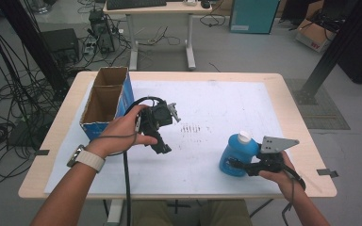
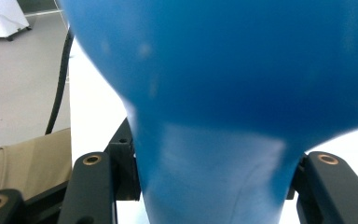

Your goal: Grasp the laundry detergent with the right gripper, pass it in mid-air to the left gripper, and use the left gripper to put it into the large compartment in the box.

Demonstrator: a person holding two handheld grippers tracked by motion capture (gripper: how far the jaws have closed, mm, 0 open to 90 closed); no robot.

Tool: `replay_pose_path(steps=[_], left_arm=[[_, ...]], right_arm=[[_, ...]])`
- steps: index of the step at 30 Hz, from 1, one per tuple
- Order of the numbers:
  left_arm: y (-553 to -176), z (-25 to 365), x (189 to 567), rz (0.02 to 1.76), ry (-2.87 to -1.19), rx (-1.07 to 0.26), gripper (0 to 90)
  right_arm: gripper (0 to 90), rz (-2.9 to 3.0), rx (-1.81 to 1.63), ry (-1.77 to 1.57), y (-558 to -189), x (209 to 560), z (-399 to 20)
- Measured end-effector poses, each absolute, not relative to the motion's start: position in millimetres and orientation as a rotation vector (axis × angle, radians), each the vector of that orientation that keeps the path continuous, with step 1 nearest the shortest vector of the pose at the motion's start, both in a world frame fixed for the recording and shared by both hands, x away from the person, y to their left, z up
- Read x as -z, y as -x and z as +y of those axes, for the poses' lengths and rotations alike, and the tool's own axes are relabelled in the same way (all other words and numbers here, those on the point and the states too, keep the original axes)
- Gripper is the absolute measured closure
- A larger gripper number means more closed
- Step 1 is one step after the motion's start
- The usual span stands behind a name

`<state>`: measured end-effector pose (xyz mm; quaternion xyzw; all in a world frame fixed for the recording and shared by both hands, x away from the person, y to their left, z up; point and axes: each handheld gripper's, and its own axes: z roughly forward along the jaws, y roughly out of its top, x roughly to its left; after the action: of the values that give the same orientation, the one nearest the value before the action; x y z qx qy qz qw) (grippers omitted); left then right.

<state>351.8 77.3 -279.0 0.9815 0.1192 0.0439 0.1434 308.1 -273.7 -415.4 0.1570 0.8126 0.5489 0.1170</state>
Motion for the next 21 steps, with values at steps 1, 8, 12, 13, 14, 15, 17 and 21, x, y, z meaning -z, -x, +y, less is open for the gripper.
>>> replay_pose_path(steps=[1,8,12,13,14,15,17,21], left_arm=[[-351.6,77.2,279.2,0.345,-2.826,-0.13,10.9],[-351.1,77.3,277.7,0.347,-2.826,-0.13,10.9],[-351.0,77.1,277.3,0.346,-2.825,-0.135,10.9],[-351.2,76.9,276.6,0.343,-2.829,-0.133,10.9],[-350.9,76.9,276.6,0.345,-2.827,-0.137,10.9],[-351.0,76.5,275.7,0.344,-2.826,-0.131,10.9],[-350.4,76.0,273.9,0.349,-2.833,-0.131,10.4],[-349.3,75.3,270.6,0.352,-2.83,-0.141,10.3]], right_arm=[[43.3,2.378,-1.607,-0.46,-308.0,415.4,-273.7],[43.4,2.376,-1.611,-0.459,-308.2,415.7,-273.8],[43.4,2.373,-1.614,-0.457,-308.3,415.9,-274.0],[43.4,2.373,-1.614,-0.457,-308.3,415.9,-274.0],[43.5,2.374,-1.612,-0.446,-308.5,415.7,-274.0],[43.5,2.374,-1.612,-0.446,-308.5,415.7,-274.0],[43.5,2.371,-1.612,-0.443,-308.5,415.7,-274.1],[43.6,2.369,-1.61,-0.44,-309.1,415.2,-273.9]])
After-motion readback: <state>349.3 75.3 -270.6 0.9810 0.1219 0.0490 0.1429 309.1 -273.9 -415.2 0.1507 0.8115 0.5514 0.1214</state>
